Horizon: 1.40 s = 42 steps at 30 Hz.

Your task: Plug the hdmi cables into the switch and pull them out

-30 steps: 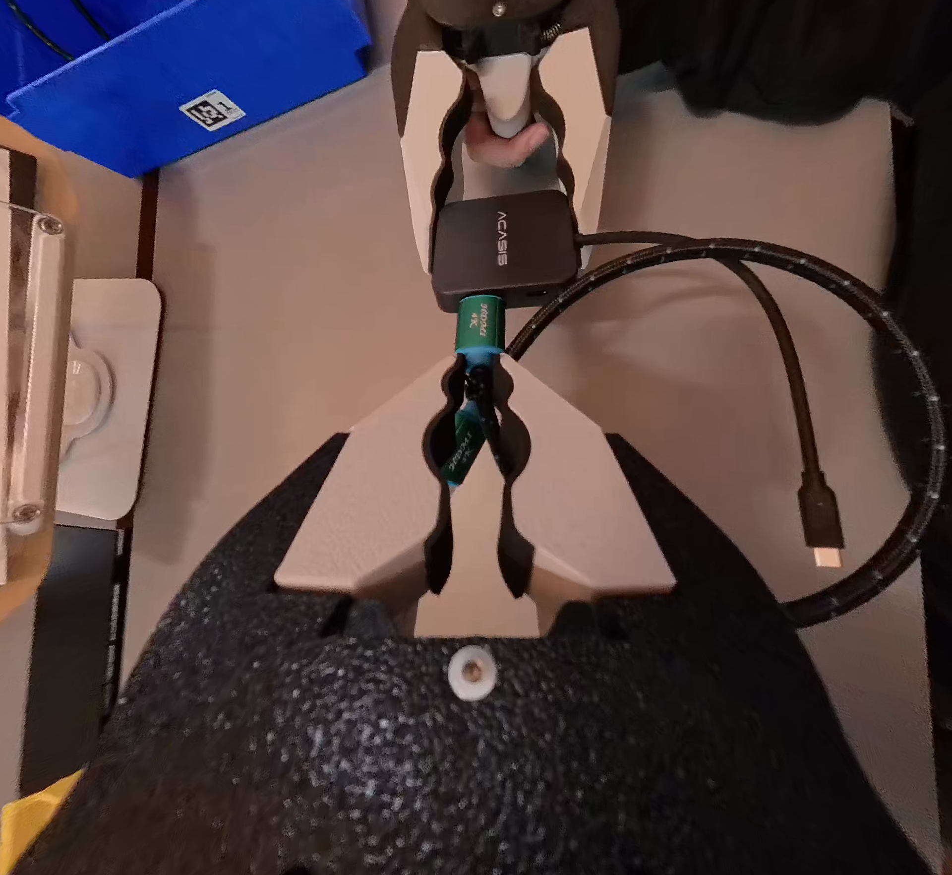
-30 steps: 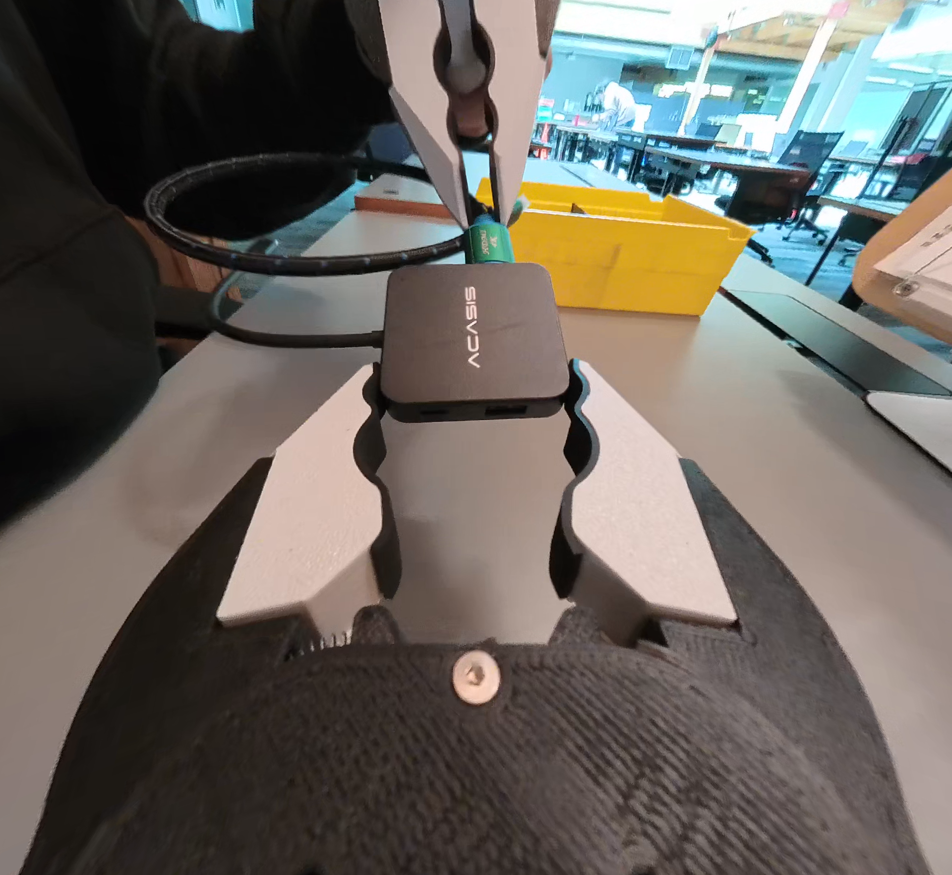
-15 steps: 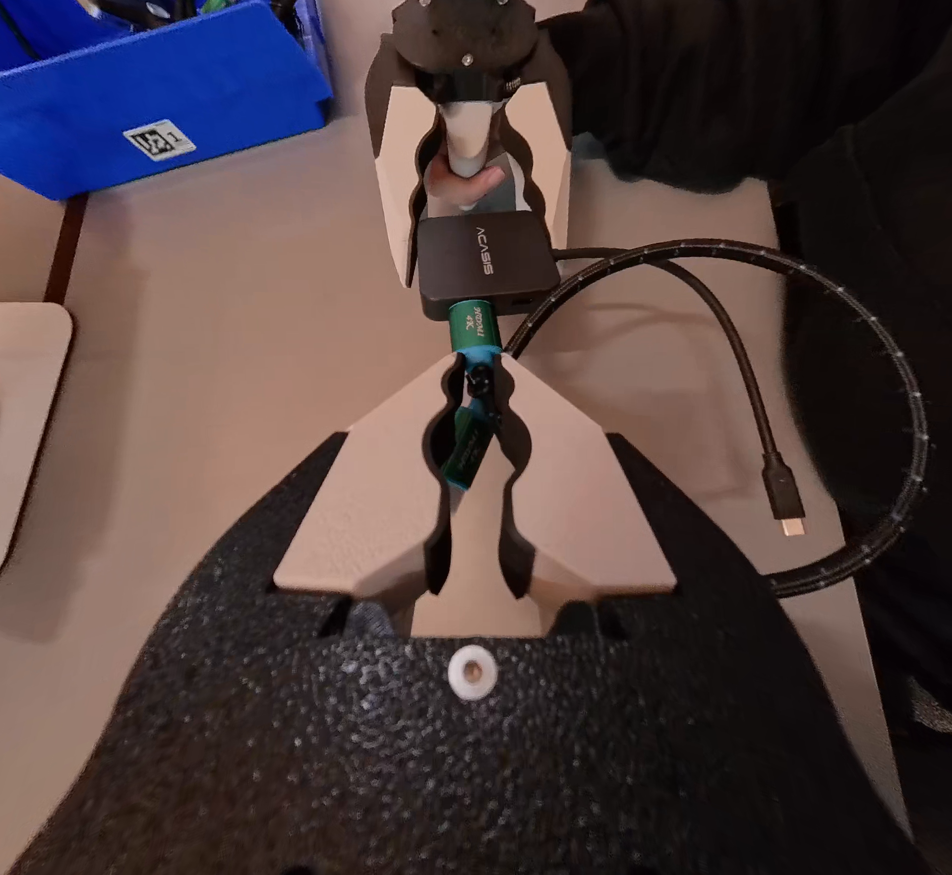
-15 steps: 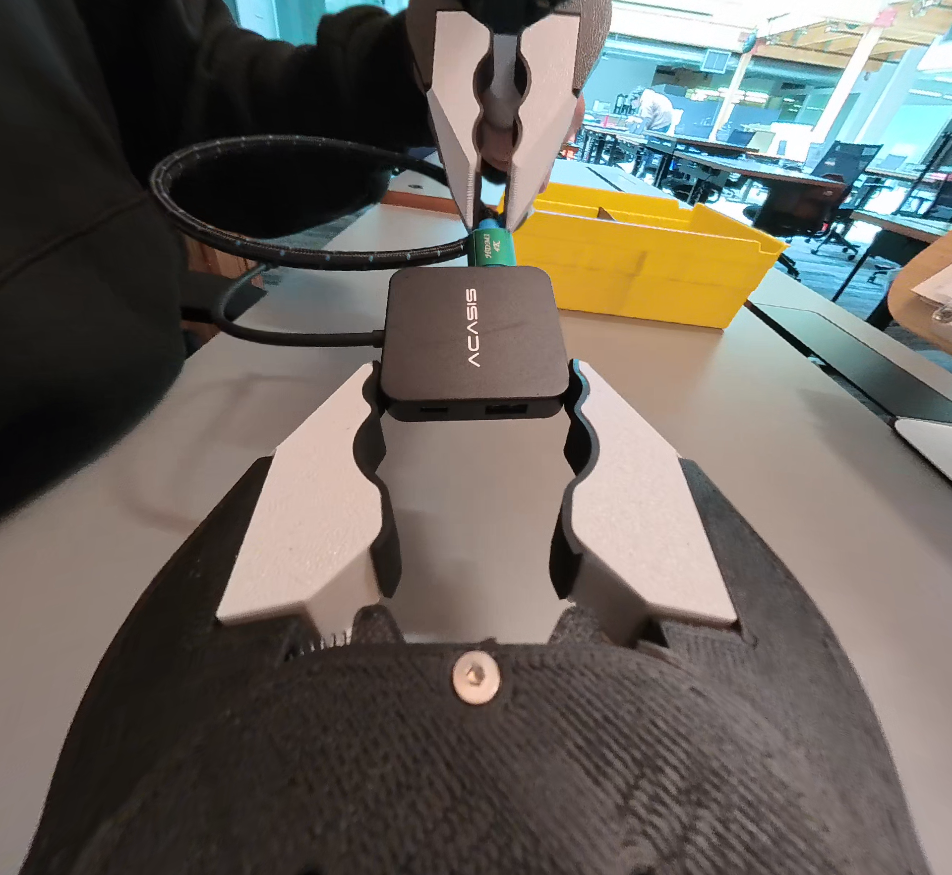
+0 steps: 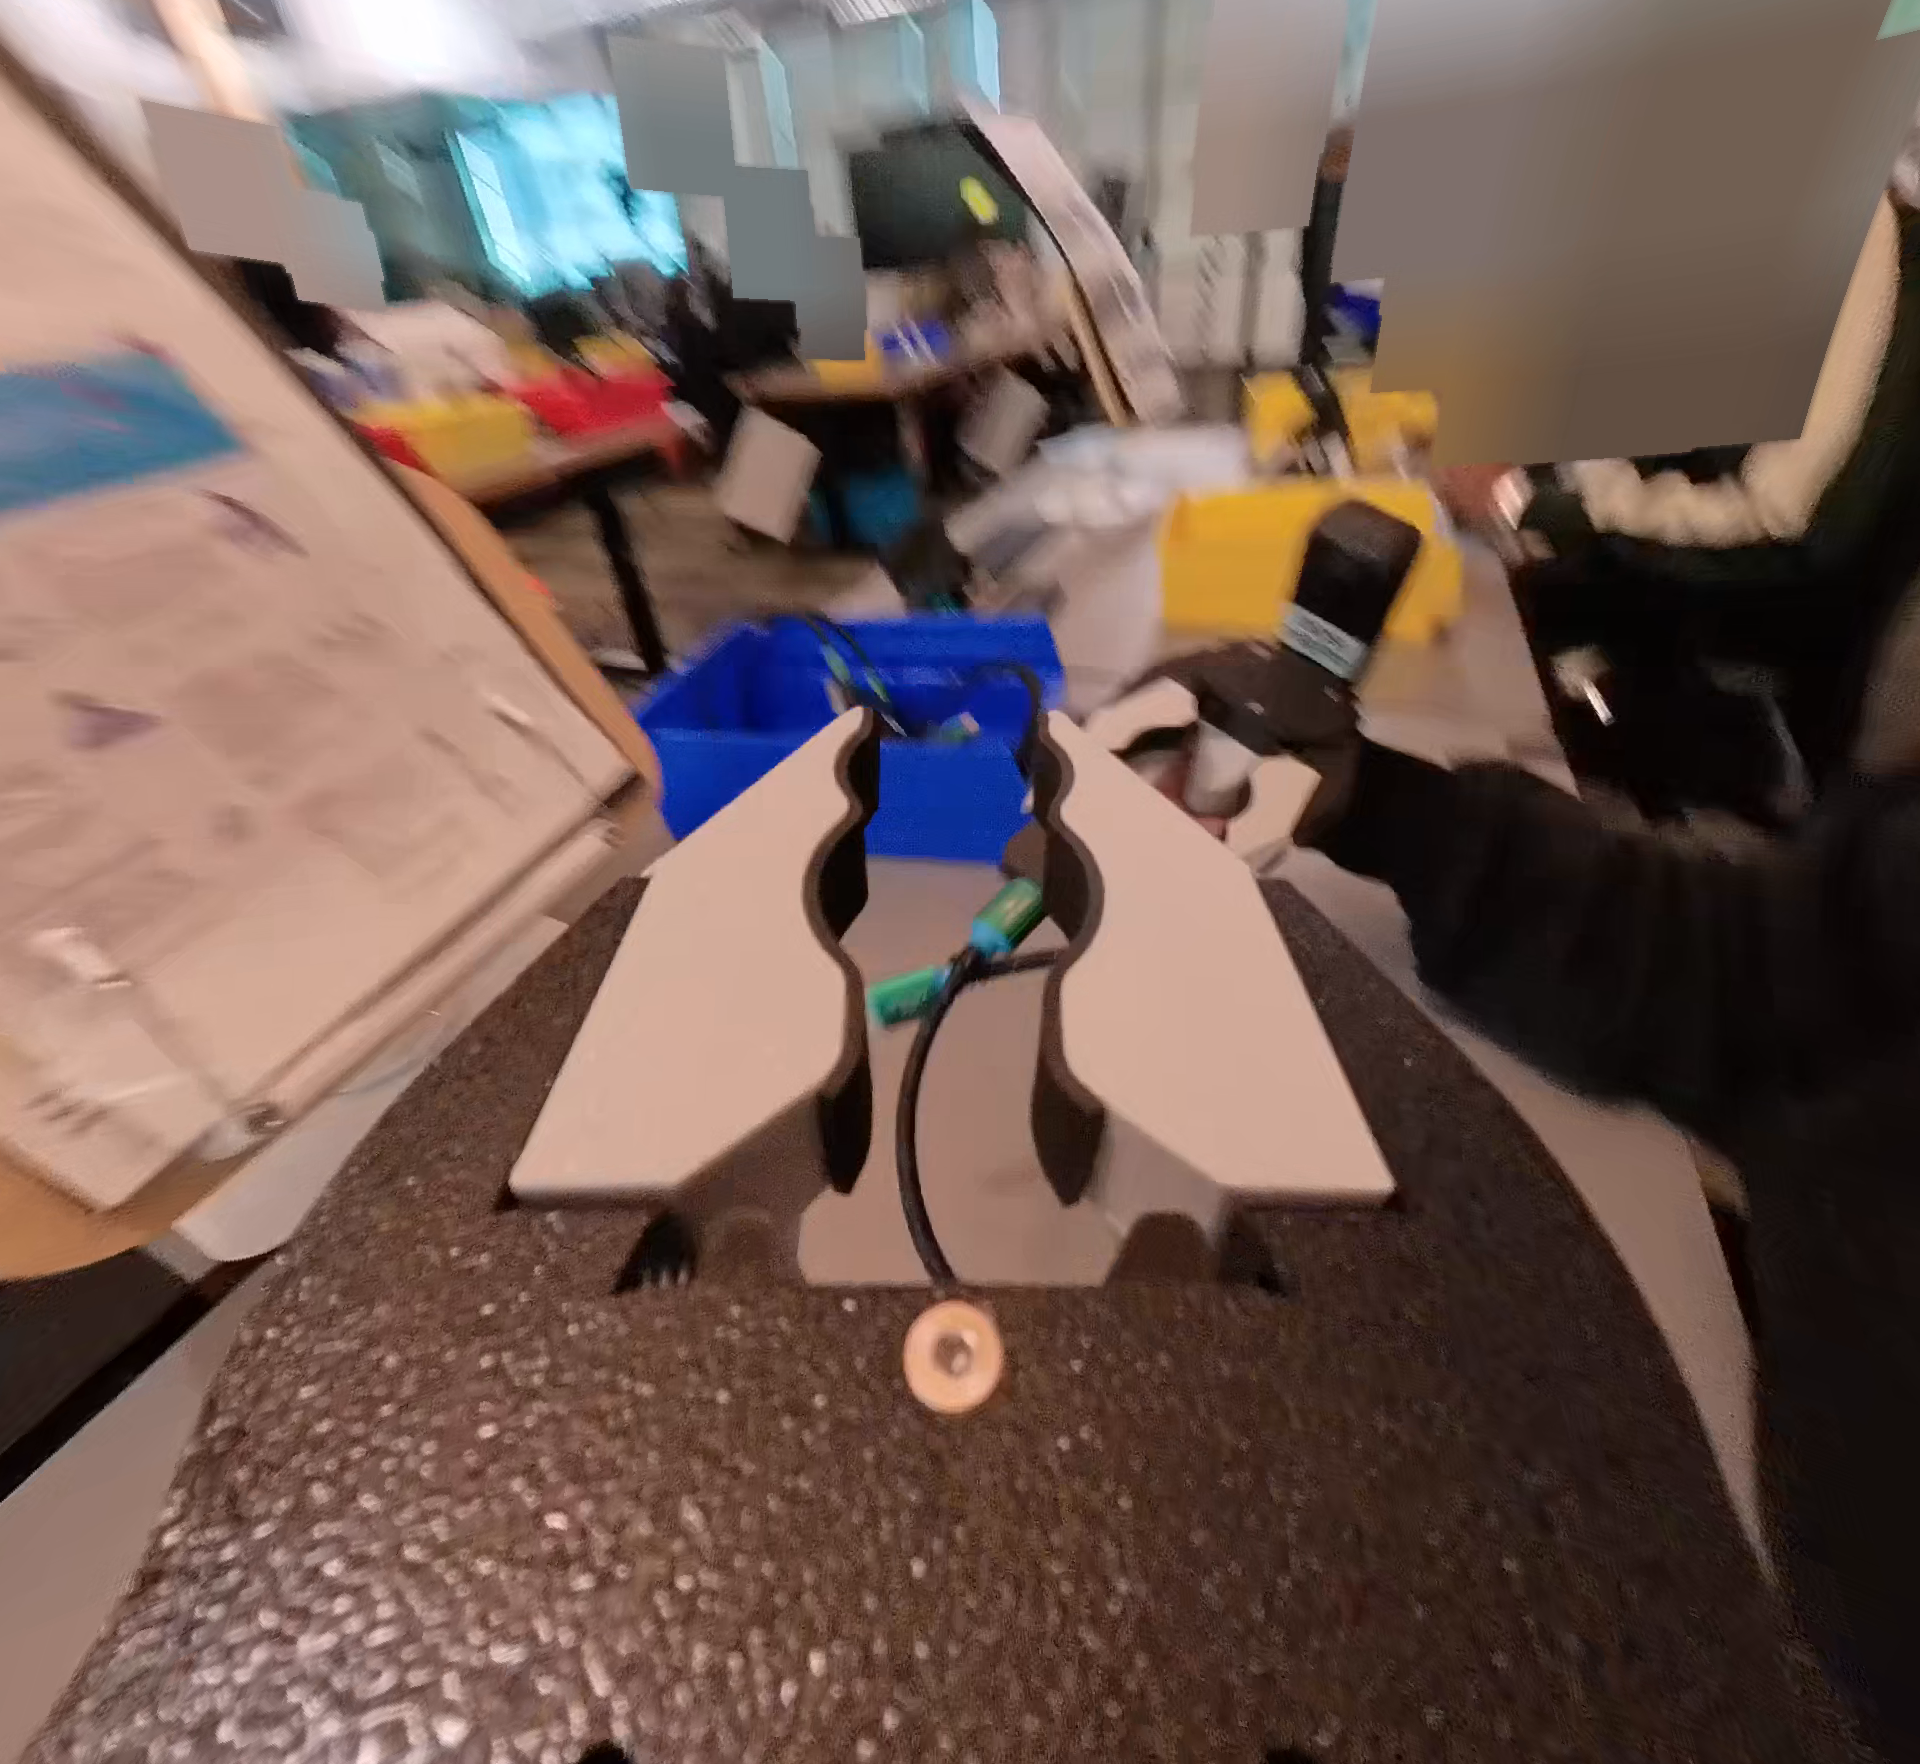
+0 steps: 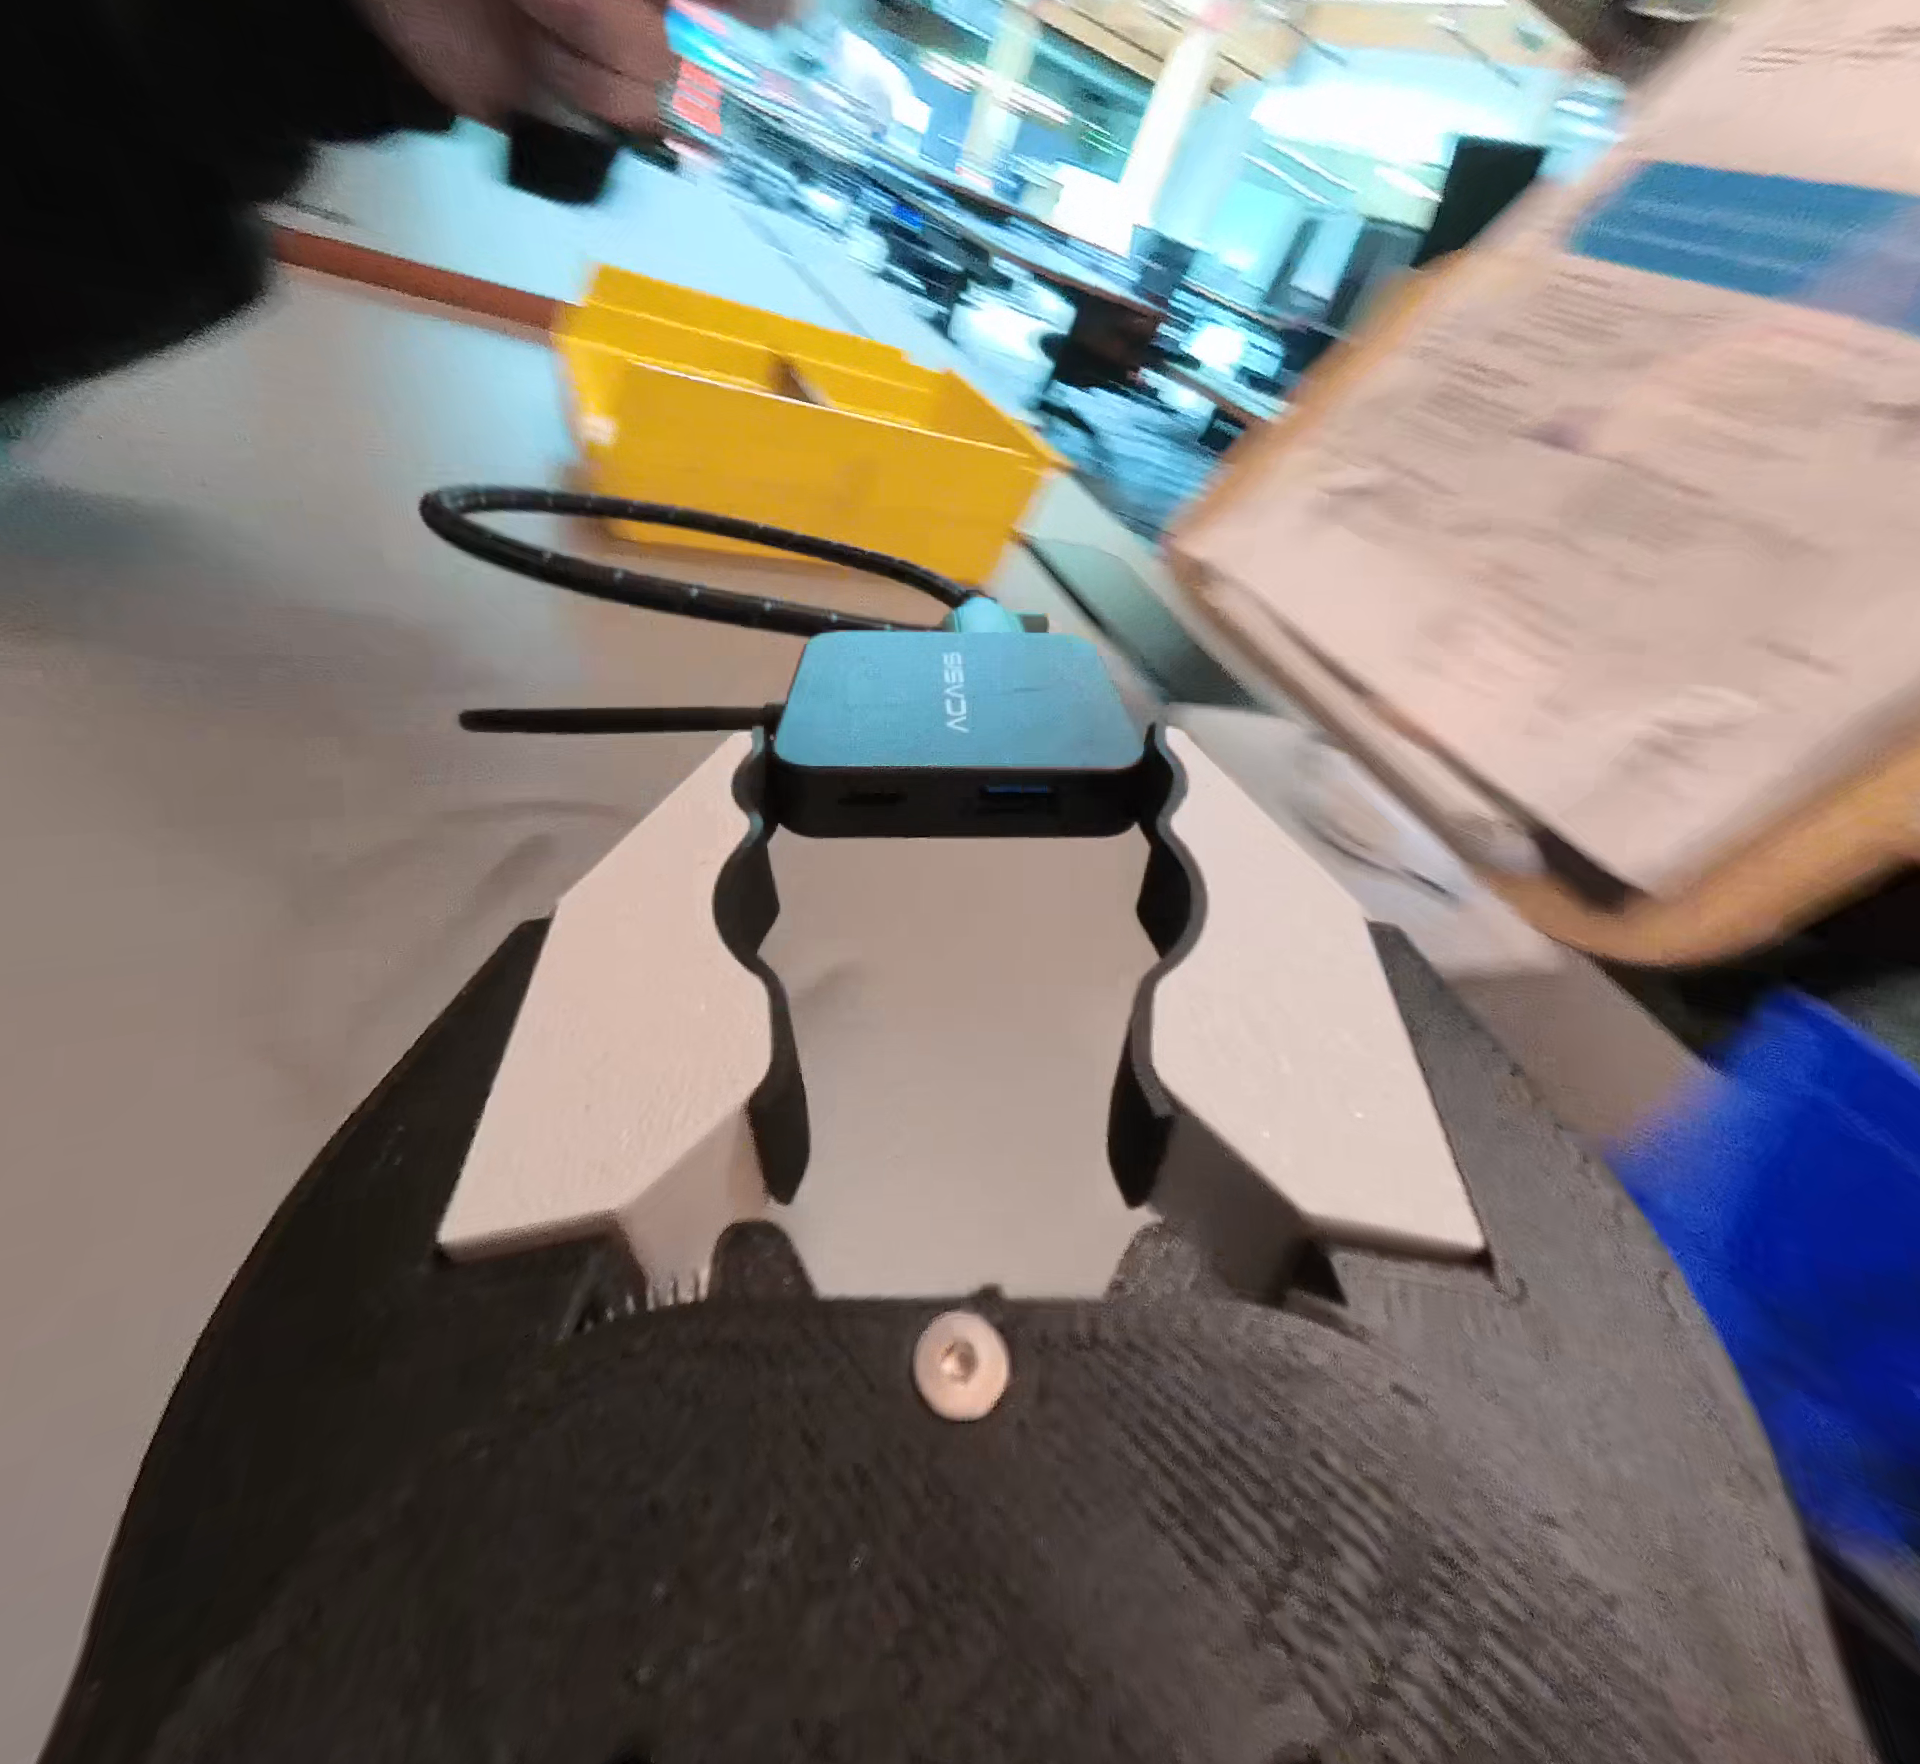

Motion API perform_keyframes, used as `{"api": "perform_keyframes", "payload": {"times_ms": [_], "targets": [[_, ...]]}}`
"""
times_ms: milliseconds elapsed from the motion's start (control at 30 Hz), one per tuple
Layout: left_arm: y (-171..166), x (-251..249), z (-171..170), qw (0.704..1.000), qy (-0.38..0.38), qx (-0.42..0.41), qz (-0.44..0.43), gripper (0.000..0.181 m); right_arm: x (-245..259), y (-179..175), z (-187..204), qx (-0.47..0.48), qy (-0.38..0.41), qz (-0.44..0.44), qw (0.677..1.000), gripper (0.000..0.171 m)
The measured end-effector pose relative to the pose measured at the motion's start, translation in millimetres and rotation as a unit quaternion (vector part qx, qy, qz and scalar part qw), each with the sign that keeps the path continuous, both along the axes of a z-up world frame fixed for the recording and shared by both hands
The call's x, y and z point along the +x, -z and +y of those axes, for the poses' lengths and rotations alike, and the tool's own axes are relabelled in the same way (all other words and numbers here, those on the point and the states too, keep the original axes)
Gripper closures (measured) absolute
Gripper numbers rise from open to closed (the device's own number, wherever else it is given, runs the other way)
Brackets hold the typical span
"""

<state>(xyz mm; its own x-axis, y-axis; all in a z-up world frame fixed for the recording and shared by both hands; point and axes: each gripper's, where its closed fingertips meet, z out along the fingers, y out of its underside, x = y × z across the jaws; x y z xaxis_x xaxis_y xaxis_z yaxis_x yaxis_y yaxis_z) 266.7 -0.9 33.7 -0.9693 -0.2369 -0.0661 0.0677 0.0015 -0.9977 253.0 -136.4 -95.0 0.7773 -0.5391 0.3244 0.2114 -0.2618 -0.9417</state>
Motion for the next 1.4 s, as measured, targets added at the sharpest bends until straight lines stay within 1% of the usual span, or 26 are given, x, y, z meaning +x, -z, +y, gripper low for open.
{"api": "perform_keyframes", "payload": {"times_ms": [33,100,167,233,267,333,367,400,433,500,567,633,667,767,800,833,867,933,967,1000,1067,1133,1167,1233,1300,1400], "targets": [[-7,4,10,1.000,-0.019,-0.022,0.001,0.156,5,-11,-28,-0.013,0.053,-0.011,0.998,0.101],[7,7,20,0.999,-0.031,-0.009,0.009,0.159,16,-45,-90,-0.022,0.172,-0.054,0.983,0.101],[41,6,16,0.998,-0.022,0.039,0.035,0.159,28,-81,-156,-0.009,0.295,-0.092,0.951,0.101],[73,-2,3,0.995,0.006,0.078,0.065,0.157,42,-107,-215,-0.042,0.414,-0.144,0.898,0.102],[86,-7,-5,0.993,0.021,0.091,0.079,0.156,51,-111,-238,-0.076,0.462,-0.152,0.870,0.101],[107,-18,-23,0.987,0.052,0.109,0.102,0.155,73,-104,-268,-0.150,0.517,-0.146,0.830,0.101],[117,-23,-32,0.985,0.065,0.117,0.113,0.155,84,-97,-278,-0.176,0.534,-0.142,0.815,0.101],[126,-27,-41,0.982,0.074,0.122,0.122,0.155,95,-87,-283,-0.185,0.546,-0.118,0.809,0.101],[134,-32,-51,0.980,0.086,0.126,0.131,0.154,104,-78,-285,-0.187,0.554,-0.099,0.805,0.101],[152,-41,-70,0.974,0.105,0.137,0.147,0.154,118,-70,-278,-0.185,0.564,-0.109,0.797,0.101],[167,-47,-88,0.969,0.116,0.156,0.155,0.152,131,-57,-264,-0.179,0.555,-0.108,0.805,0.101],[177,-52,-104,0.964,0.126,0.174,0.159,0.149,144,-35,-254,-0.201,0.544,-0.094,0.809,0.101],[180,-54,-111,0.961,0.131,0.181,0.160,0.148,148,-21,-252,-0.224,0.537,-0.076,0.810,0.101],[183,-56,-128,0.958,0.138,0.201,0.154,0.144,150,32,-251,-0.286,0.500,0.033,0.817,0.101],[183,-55,-132,0.958,0.137,0.203,0.150,0.143,145,41,-249,-0.293,0.489,0.058,0.819,0.095],[183,-53,-137,0.958,0.134,0.205,0.147,0.141,141,38,-250,-0.273,0.495,0.063,0.822,0.072],[183,-49,-142,0.959,0.129,0.207,0.146,0.139,133,29,-252,-0.244,0.509,0.067,0.823,0.062],[184,-36,-155,0.962,0.100,0.206,0.146,0.136,108,8,-253,-0.169,0.522,0.090,0.831,0.056],[184,-27,-164,0.964,0.080,0.204,0.149,0.134,94,-2,-246,-0.116,0.507,0.103,0.848,0.047],[182,-18,-174,0.966,0.060,0.197,0.155,0.130,79,-13,-237,-0.059,0.489,0.107,0.863,0.046],[175,2,-199,0.971,0.011,0.168,0.172,0.111,46,-33,-227,0.044,0.465,0.088,0.880,0.055],[170,24,-226,0.974,-0.042,0.140,0.176,0.093,15,-38,-227,0.124,0.467,0.069,0.873,0.065],[168,33,-241,0.974,-0.063,0.128,0.176,0.087,2,-33,-228,0.146,0.475,0.065,0.866,0.066],[166,54,-270,0.971,-0.108,0.113,0.179,0.081,-17,-13,-227,0.149,0.489,0.076,0.856,0.066],[168,83,-293,0.962,-0.169,0.111,0.183,0.080,-31,7,-229,0.130,0.513,0.085,0.844,0.062],[181,119,-319,0.940,-0.237,0.140,0.201,0.075,-34,-2,-235,0.098,0.531,0.066,0.839,0.057]]}}
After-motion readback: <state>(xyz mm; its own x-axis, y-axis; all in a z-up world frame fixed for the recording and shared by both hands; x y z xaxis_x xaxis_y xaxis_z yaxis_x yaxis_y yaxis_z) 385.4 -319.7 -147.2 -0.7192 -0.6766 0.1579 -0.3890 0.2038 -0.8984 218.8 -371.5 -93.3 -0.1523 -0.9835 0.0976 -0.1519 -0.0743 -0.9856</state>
